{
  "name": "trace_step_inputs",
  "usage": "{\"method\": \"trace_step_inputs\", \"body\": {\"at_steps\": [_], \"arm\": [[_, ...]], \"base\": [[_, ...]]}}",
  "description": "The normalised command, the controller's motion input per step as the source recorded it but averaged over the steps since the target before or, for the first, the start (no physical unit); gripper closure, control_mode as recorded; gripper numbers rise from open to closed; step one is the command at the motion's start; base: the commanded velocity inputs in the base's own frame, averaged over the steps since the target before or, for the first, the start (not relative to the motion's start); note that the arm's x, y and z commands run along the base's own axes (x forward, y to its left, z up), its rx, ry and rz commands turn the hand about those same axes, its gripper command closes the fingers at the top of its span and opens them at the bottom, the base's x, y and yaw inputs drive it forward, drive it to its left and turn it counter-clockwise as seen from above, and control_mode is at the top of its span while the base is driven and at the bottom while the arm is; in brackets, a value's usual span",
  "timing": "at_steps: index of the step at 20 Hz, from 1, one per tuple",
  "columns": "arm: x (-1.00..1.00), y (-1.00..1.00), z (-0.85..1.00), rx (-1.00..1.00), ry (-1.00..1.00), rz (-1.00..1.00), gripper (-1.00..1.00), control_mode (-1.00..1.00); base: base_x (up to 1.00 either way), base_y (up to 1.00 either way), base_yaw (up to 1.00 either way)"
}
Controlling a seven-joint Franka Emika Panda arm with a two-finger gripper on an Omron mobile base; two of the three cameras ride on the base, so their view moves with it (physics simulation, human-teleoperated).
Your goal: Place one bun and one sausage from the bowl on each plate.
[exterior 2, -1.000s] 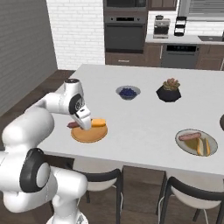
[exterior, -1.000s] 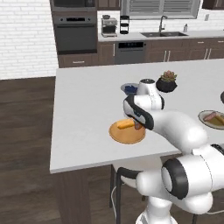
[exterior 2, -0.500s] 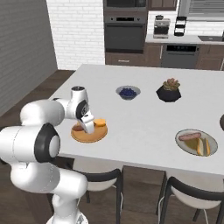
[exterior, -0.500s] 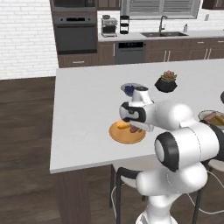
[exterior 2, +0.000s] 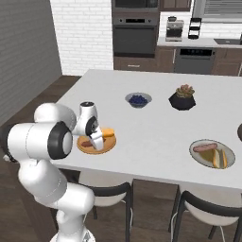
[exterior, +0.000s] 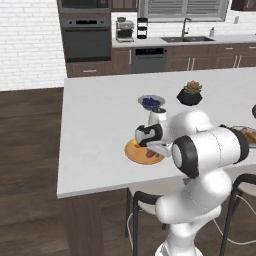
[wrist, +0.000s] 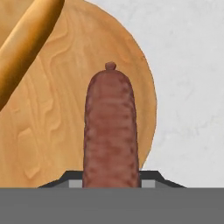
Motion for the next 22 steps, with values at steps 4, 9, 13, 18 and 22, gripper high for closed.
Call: {"method": "trace_step_inputs", "body": {"at_steps": [4, 9, 13, 18, 22], "arm": [[0.31, 0.0, -0.11, 0.0, 0.0, 0.0, 1.0, -1.0], [0.31, 0.0, -0.19, 0.0, 0.0, 0.0, 1.0, -1.0], [0.01, 0.0, -0.11, 0.0, 0.0, 0.0, -1.0, -1.0], [0.0, 0.0, 0.0, 0.0, 0.0, 0.0, -1.0, -1.0], [0.0, -0.05, 0.25, 0.0, 0.0, 0.0, -1.0, -1.0]], "base": [[0.0, 0.0, 0.0], [0.0, 0.0, 0.0], [0.0, 0.0, 0.0], [0.0, 0.0, 0.0], [0.0, 0.0, 0.0]]}}
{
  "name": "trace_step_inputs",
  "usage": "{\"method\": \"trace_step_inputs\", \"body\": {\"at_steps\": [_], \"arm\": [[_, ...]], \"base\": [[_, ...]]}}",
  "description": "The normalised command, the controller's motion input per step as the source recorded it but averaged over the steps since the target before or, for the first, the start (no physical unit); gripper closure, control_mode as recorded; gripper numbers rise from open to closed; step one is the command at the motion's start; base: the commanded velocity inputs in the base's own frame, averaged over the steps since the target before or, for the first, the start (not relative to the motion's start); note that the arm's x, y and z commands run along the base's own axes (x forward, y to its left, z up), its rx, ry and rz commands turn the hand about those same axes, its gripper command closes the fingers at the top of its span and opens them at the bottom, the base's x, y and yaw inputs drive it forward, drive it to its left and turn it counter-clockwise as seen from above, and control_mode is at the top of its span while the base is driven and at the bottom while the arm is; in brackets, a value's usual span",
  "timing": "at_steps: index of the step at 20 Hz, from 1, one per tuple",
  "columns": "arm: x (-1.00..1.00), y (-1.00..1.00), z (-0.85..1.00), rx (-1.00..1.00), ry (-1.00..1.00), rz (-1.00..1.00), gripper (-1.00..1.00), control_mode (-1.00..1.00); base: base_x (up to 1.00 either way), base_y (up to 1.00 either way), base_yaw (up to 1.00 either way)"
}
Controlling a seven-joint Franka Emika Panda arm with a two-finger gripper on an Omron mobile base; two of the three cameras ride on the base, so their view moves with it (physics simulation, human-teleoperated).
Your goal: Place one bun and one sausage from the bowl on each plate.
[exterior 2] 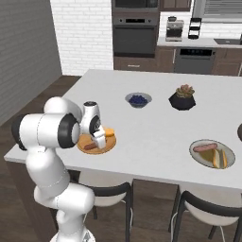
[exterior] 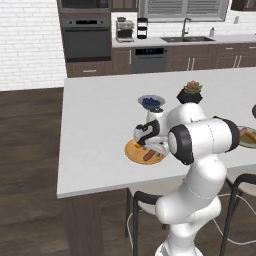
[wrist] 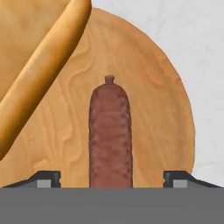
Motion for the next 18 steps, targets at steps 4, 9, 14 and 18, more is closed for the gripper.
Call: {"method": "trace_step_inputs", "body": {"at_steps": [4, 9, 14, 18], "arm": [[-0.13, -0.24, 0.66, 0.0, 0.0, 0.0, -1.0, -1.0], [-0.59, -0.33, 0.75, 0.0, 0.0, 0.0, -1.0, -1.0], [-0.87, -0.43, 0.88, 0.0, -0.02, 0.0, -1.0, -1.0], [-1.0, -0.44, 0.81, 0.0, 0.0, 0.03, -1.0, -1.0]], "base": [[0.0, 0.0, 0.0], [0.0, 0.0, 0.0], [0.0, 0.0, 0.0], [0.0, 0.0, 0.0]]}}
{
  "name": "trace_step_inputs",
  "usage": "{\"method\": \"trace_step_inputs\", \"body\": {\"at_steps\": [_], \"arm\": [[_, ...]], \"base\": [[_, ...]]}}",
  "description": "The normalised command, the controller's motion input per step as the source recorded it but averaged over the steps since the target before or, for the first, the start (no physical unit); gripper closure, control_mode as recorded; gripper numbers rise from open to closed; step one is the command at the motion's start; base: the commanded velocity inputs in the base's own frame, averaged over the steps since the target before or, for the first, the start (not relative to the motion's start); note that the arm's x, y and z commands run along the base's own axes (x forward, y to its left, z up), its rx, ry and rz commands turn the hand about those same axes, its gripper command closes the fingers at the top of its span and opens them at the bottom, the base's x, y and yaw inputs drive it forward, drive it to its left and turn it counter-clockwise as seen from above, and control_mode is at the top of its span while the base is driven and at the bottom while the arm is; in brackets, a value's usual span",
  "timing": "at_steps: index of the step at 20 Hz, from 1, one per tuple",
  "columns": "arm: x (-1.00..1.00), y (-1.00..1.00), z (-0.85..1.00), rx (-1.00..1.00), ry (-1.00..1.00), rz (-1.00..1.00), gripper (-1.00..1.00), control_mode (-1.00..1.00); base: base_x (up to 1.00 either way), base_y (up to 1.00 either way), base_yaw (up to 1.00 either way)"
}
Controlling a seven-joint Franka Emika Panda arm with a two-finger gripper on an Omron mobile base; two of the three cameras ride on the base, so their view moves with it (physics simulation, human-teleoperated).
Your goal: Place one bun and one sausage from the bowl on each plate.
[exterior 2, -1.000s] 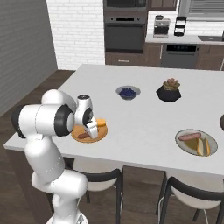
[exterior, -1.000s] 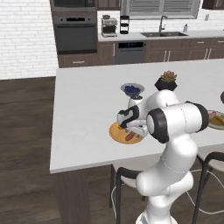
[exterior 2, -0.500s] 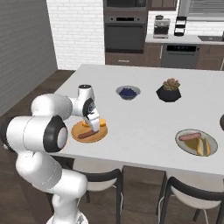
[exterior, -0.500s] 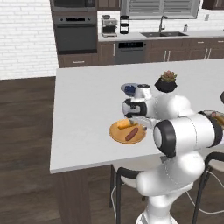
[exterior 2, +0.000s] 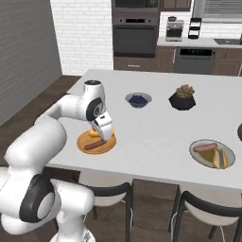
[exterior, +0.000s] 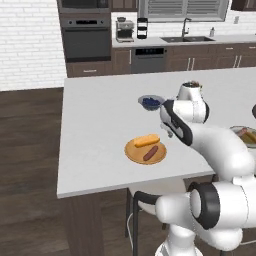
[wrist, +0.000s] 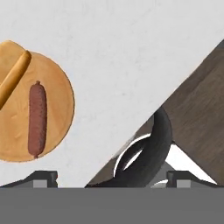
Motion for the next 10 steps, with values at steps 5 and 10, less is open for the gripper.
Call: {"method": "trace_step_inputs", "body": {"at_steps": [5, 10], "arm": [[-1.0, -0.11, 0.84, 0.0, -0.01, 0.13, -1.0, -1.0], [-0.91, 0.2, 0.79, 0.0, 0.0, 0.15, -1.0, -1.0]], "base": [[0.0, 0.0, 0.0], [0.0, 0.0, 0.0]]}}
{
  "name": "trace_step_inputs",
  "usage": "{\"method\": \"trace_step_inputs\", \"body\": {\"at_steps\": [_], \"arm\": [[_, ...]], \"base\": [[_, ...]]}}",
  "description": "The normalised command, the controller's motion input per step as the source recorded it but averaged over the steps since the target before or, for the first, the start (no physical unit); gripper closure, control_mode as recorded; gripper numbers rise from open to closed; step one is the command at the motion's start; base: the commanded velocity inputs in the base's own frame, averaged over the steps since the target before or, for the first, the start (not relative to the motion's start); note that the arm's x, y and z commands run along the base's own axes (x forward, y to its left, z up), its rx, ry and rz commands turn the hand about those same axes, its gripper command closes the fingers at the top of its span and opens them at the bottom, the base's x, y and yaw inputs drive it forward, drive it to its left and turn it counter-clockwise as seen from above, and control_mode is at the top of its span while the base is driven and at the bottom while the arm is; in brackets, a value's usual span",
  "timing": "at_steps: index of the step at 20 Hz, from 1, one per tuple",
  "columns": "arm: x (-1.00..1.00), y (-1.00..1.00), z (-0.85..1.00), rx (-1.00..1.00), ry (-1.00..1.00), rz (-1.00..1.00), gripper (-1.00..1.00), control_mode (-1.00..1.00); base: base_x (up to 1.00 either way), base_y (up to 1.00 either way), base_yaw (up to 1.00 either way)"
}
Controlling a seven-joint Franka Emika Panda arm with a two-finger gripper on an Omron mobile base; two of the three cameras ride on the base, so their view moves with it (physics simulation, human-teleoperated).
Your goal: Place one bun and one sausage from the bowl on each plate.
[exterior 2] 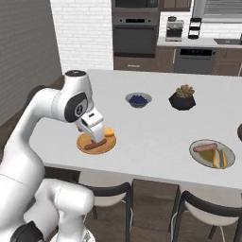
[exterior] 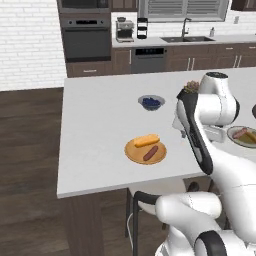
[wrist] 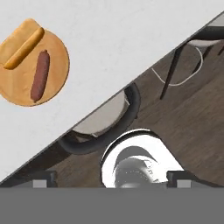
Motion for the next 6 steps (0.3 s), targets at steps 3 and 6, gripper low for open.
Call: {"method": "trace_step_inputs", "body": {"at_steps": [3, 6], "arm": [[-0.94, 0.07, 0.49, -0.01, 0.0, 0.1, -1.0, -1.0], [-0.86, 0.18, 0.38, -0.04, 0.0, 0.05, -1.0, -1.0]], "base": [[0.0, 0.0, 0.0], [0.0, 0.0, 0.0]]}}
